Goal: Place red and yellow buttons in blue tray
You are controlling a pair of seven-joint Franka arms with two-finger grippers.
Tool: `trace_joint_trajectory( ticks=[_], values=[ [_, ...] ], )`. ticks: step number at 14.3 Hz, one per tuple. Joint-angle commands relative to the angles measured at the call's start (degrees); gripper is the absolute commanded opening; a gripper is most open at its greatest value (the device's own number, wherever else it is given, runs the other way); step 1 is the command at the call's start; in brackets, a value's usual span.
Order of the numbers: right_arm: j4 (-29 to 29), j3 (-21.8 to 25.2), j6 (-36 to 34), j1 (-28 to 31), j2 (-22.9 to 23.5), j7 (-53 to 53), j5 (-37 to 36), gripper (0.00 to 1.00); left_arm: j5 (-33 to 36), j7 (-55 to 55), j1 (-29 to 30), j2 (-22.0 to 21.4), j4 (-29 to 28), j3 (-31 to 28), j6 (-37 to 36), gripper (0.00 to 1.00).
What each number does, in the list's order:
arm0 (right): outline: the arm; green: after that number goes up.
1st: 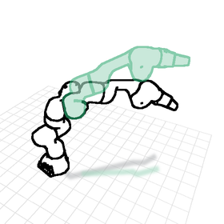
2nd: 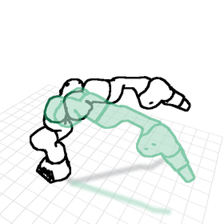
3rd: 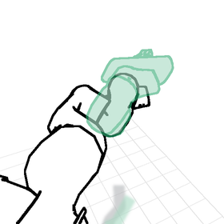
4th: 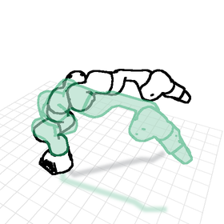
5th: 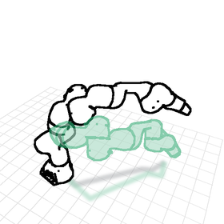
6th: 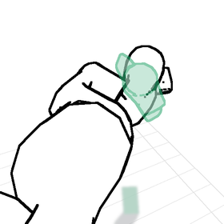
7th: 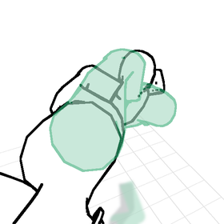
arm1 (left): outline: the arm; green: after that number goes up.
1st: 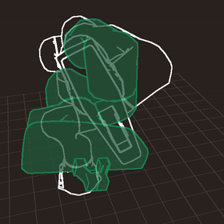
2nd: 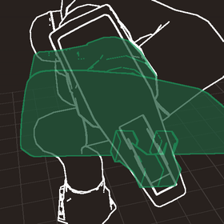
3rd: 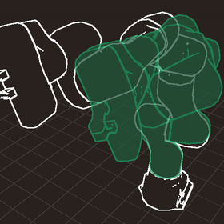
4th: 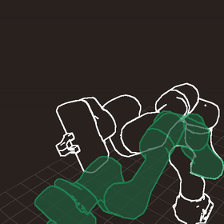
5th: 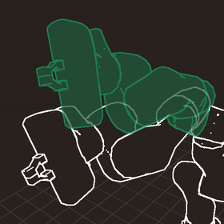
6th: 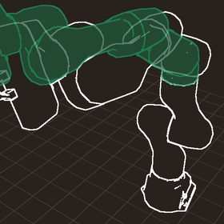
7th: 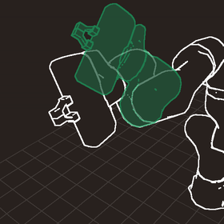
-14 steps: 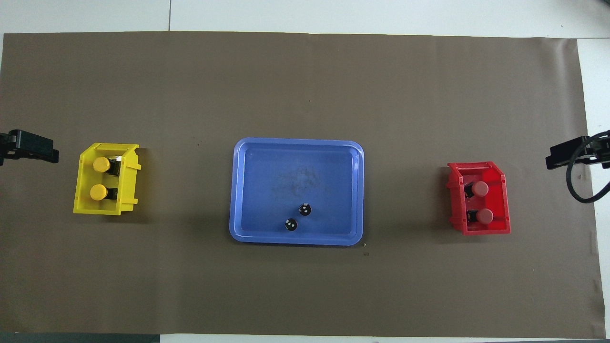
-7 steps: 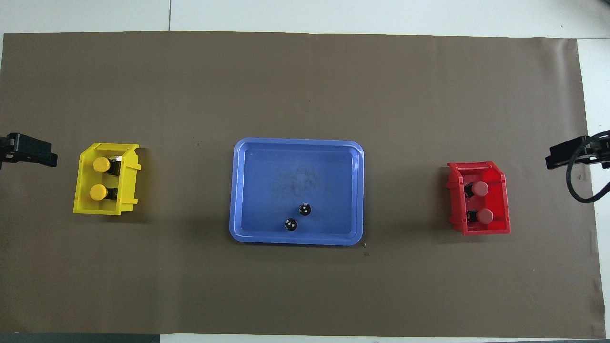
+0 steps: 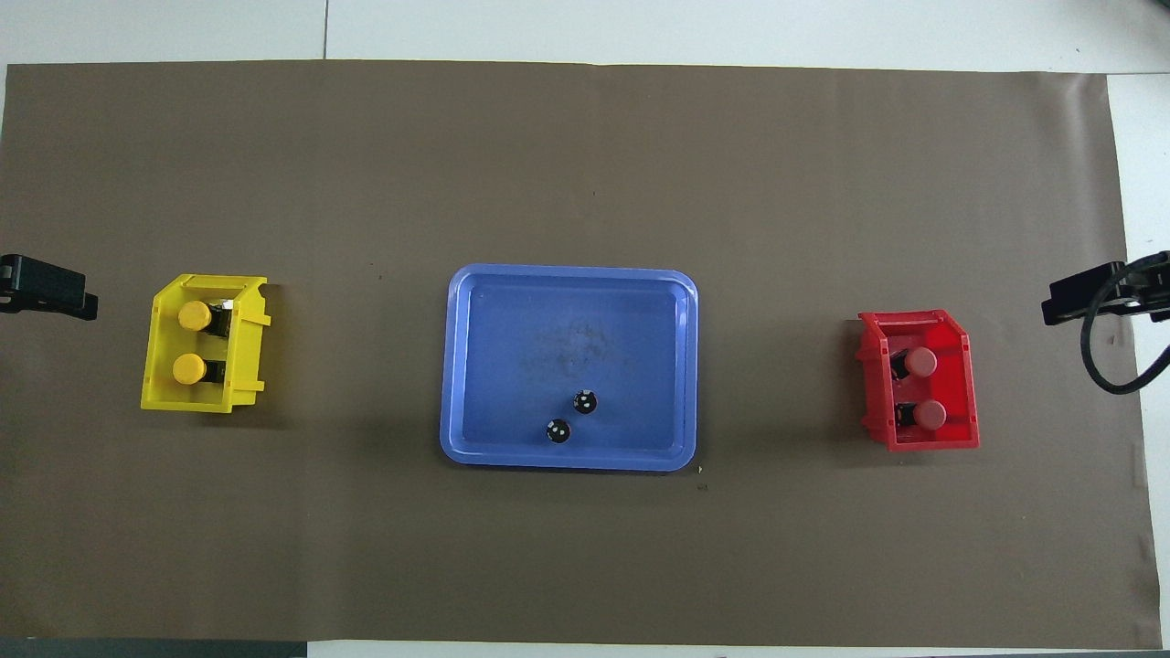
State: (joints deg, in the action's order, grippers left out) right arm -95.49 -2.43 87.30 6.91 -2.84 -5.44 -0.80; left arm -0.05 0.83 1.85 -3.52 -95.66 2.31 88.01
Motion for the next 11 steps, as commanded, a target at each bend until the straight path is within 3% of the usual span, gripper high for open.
trace_joint_trajectory(
  ticks=[1, 4, 7, 9, 11],
  values=[
    [-7.9, -0.2, 6.8, 0.2, -3.6, -1.9, 0.9, 1.0, -0.6, 0.4, 0.4, -1.0, -1.0, 0.0, 0.4, 1.0],
    [-18.9, -0.2, 16.2, 0.1, -6.2, -1.8, 2.4, 1.0, -0.6, -0.1, 0.2, -1.1, -1.2, 0.1, -0.2, 1.0],
    [-22.9, -0.2, 21.9, 0.1, -3.2, -2.0, 2.4, 1.0, -0.6, -0.3, 0.3, -1.3, -1.4, 0.1, -2.4, 1.0],
    [-26.0, -0.3, 27.7, -0.2, -2.4, -1.9, 2.4, 0.88, -0.6, -0.3, 0.3, -1.8, -2.1, 0.1, -2.1, 1.0],
    [-28.3, -0.2, 30.2, -1.7, -2.0, -2.0, 2.4, 0.79, -0.4, 0.3, -0.3, -4.6, -8.6, 0.2, 4.6, 1.0]
  ],
)
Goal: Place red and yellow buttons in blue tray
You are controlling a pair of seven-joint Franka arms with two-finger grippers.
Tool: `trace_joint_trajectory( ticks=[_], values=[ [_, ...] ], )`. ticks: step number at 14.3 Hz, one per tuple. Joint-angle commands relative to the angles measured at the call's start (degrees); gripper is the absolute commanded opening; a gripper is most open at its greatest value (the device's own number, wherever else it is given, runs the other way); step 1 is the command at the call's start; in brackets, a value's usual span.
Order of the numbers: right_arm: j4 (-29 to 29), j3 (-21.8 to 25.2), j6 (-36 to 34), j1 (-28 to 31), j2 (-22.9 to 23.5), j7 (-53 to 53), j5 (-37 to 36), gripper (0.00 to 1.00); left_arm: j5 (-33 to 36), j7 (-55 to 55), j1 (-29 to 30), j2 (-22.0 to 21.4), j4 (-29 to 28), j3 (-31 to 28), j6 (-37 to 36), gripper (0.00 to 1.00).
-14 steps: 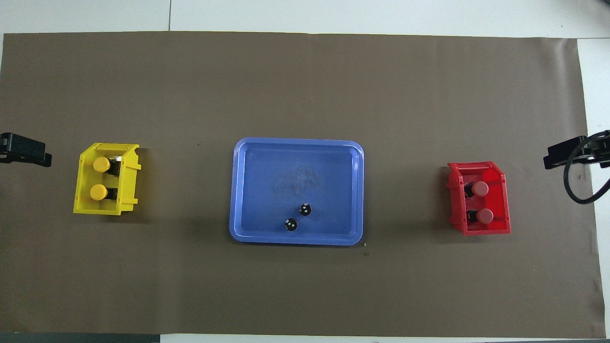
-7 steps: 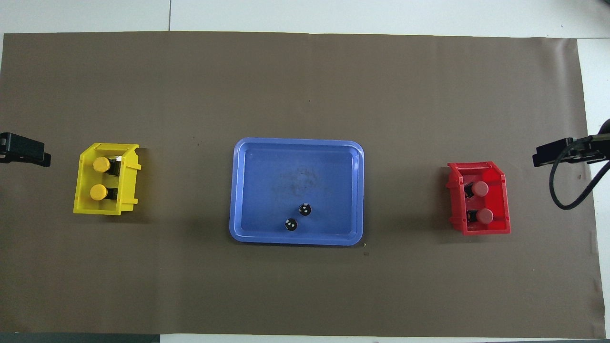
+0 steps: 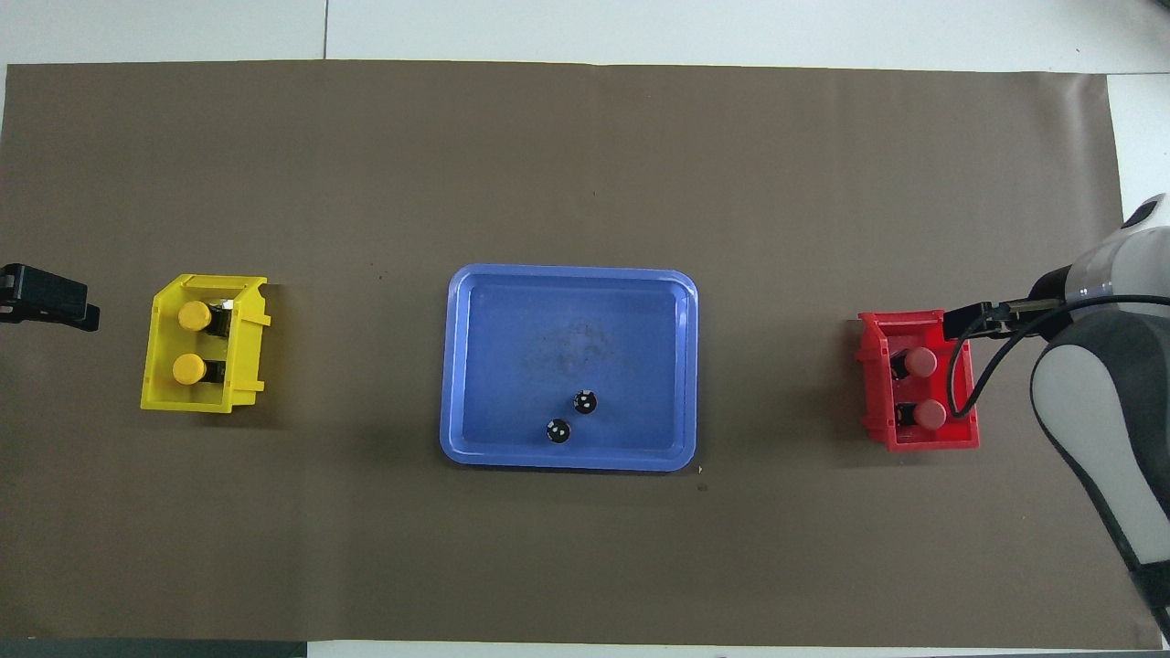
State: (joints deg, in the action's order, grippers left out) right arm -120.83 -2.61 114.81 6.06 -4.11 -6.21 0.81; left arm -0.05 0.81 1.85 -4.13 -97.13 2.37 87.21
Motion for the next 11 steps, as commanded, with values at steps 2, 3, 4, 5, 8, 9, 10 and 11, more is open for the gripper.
trace_joint_trajectory(
  ticks=[2, 3, 4, 5, 8, 9, 10, 11],
  values=[
    [-4.5, 0.0, 5.7, -1.0, 0.0, -1.0, 0.8, 0.75, -0.4, 1.7, 0.2, -4.6, -8.7, 0.1, 7.1, 1.0],
    [-4.7, 0.0, 6.3, -1.0, 0.3, -0.9, 0.9, 0.75, -0.4, 4.8, 0.3, -4.9, -9.5, 0.1, 7.7, 1.0],
    [-4.7, 0.0, 6.6, -0.9, 1.1, -0.8, 0.9, 0.72, -0.4, 7.9, 0.5, -5.4, -10.6, 0.1, 9.0, 1.0],
    [-4.7, 0.0, 6.7, -0.7, 1.6, -0.8, 0.9, 0.71, -0.4, 9.1, 1.0, -6.0, -12.0, 0.1, 11.6, 1.0],
    [-5.5, 0.0, 9.9, -0.3, 3.5, 0.3, 0.9, 0.7, -0.4, 9.2, 1.7, -5.4, -15.0, 0.1, 15.6, 0.96],
    [-5.6, 0.0, 10.3, -0.4, 3.7, 1.1, 0.9, 0.67, -0.4, 8.8, 1.7, -4.5, -15.5, 0.1, 16.8, 0.93],
    [-5.8, 0.0, 10.3, -0.7, 3.7, 1.9, 0.9, 0.65, -0.5, 8.5, 1.7, -4.5, -16.6, 0.1, 17.5, 0.93],
    [-6.0, 0.0, 10.5, -0.8, 3.7, 2.2, 0.8, 0.65, -0.5, 8.5, 1.8, -4.5, -17.6, 0.1, 18.2, 0.93]
  ],
)
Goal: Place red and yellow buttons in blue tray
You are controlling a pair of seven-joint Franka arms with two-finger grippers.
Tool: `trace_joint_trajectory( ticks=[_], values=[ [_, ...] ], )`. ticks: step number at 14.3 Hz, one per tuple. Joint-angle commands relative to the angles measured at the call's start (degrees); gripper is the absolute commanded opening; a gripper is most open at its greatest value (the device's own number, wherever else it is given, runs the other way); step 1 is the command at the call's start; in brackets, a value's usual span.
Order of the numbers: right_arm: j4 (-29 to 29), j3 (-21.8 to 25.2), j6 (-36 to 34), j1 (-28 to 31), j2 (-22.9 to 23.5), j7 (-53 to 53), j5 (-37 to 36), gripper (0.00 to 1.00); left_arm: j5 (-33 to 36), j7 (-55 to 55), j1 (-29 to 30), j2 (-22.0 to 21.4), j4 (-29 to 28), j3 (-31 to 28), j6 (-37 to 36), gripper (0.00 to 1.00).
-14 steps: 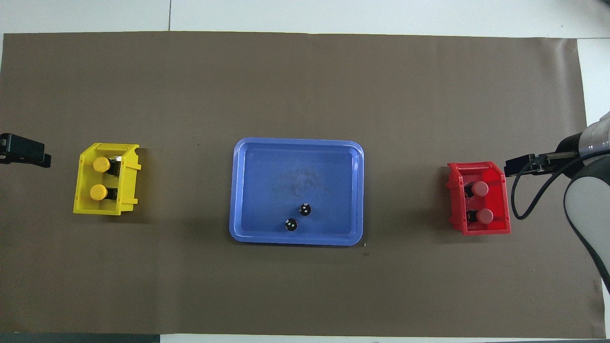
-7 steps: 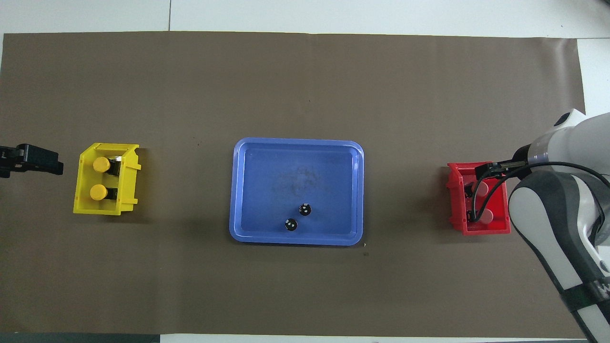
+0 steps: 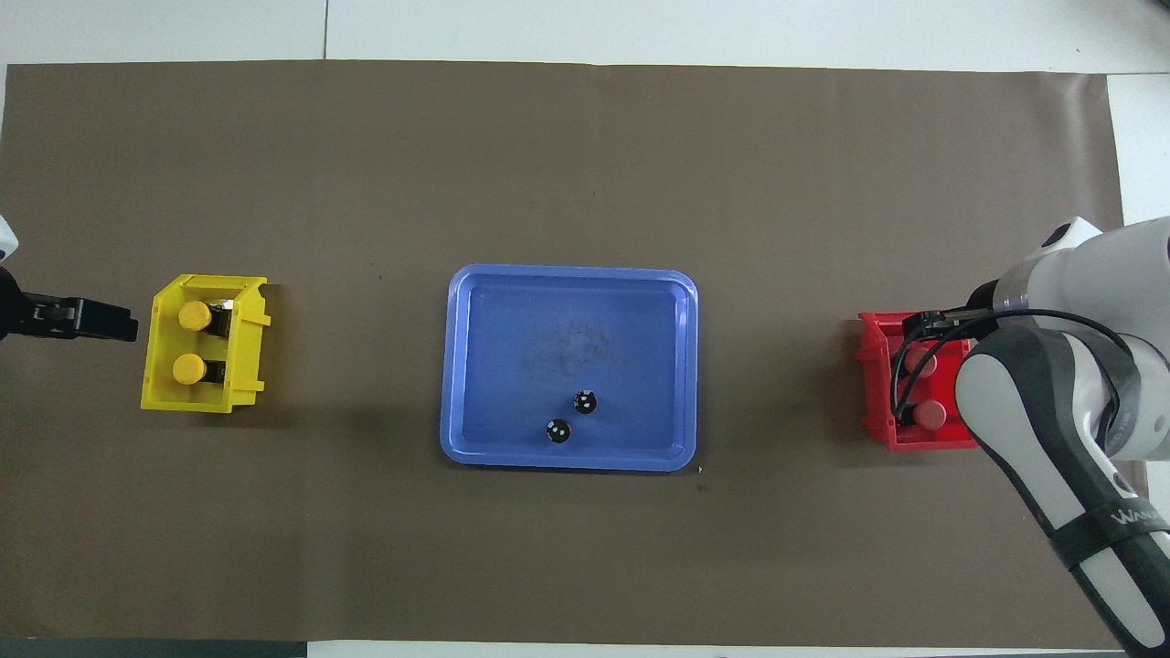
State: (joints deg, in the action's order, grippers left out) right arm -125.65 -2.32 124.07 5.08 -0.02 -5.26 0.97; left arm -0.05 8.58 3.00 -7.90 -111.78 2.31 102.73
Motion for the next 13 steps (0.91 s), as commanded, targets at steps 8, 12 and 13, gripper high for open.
trace_joint_trajectory(
  ticks=[8, 12, 13],
  values=[
    [-4.7, -0.3, 4.2, 0.0, -0.8, 1.0, 0.7, 0.64, -0.6, 0.2, 2.3, -0.3, -11.5, 0.1, 10.7, 0.77],
    [-6.2, -0.3, 4.6, 0.3, -1.2, 0.9, 0.7, 0.63, -0.6, 0.1, 2.3, 1.2, -13.7, 0.1, 14.4, 0.74],
    [-6.4, -0.3, 4.8, 0.3, -1.2, 0.9, 0.7, 0.62, -0.6, -0.1, 2.3, 2.0, -14.0, 0.2, 15.2, 0.74]
  ],
)
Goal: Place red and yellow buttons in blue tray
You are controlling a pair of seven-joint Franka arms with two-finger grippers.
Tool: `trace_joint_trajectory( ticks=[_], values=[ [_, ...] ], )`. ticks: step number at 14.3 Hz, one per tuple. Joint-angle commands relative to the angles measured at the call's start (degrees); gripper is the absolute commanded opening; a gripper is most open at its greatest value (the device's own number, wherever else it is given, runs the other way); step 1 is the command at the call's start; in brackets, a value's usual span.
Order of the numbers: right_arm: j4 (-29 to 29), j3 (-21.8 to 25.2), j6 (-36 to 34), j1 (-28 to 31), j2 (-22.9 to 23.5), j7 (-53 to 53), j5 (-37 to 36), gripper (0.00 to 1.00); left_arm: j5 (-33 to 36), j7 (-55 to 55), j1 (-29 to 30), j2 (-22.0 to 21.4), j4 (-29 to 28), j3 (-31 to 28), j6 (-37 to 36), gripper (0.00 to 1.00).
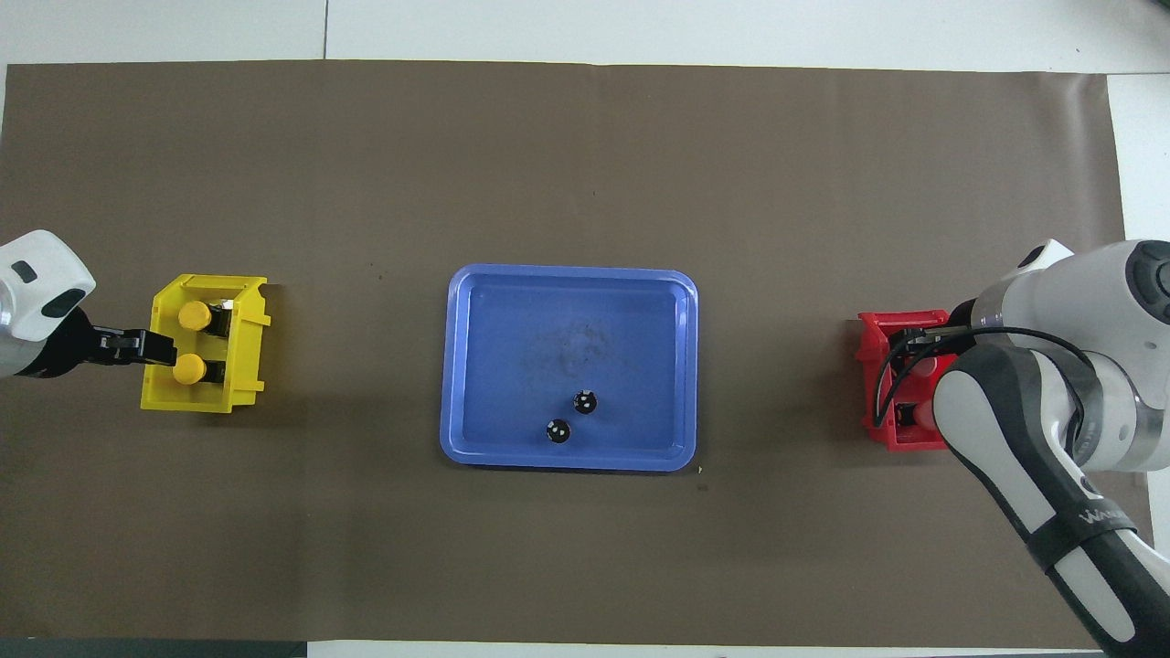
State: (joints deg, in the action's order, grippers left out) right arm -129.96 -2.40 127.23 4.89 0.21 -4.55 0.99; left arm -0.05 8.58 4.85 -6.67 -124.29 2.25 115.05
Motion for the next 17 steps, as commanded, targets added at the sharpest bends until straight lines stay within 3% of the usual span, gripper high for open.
trace_joint_trajectory(
  ticks=[1, 6, 10, 15, 17],
  values=[
    [-2.2, -0.2, 2.0, 0.4, -1.5, 0.2, 0.7, 0.61, -0.6, -0.9, 0.4, 1.3, -1.6, 0.3, 3.9, 0.74],
    [-3.1, -0.2, 2.1, 0.7, -2.0, -0.5, 0.7, 0.59, -0.6, -2.9, 0.2, 2.2, -5.6, 0.3, 9.1, 0.74],
    [-3.8, -0.2, 2.1, 0.9, -2.3, -2.0, 0.7, 0.51, -0.6, -2.9, 0.2, 2.5, -7.4, 0.3, 10.1, 0.74],
    [-3.5, -0.2, 1.7, 0.7, -2.3, -2.0, 0.6, 0.27, -0.7, -3.0, -0.2, 2.5, -8.7, 0.4, 12.3, 0.73],
    [-1.4, -0.2, -0.3, 0.5, -1.8, -2.1, 0.6, 0.23, -0.7, -3.7, -0.4, 2.6, -8.7, 0.4, 12.7, 0.65]
  ],
)
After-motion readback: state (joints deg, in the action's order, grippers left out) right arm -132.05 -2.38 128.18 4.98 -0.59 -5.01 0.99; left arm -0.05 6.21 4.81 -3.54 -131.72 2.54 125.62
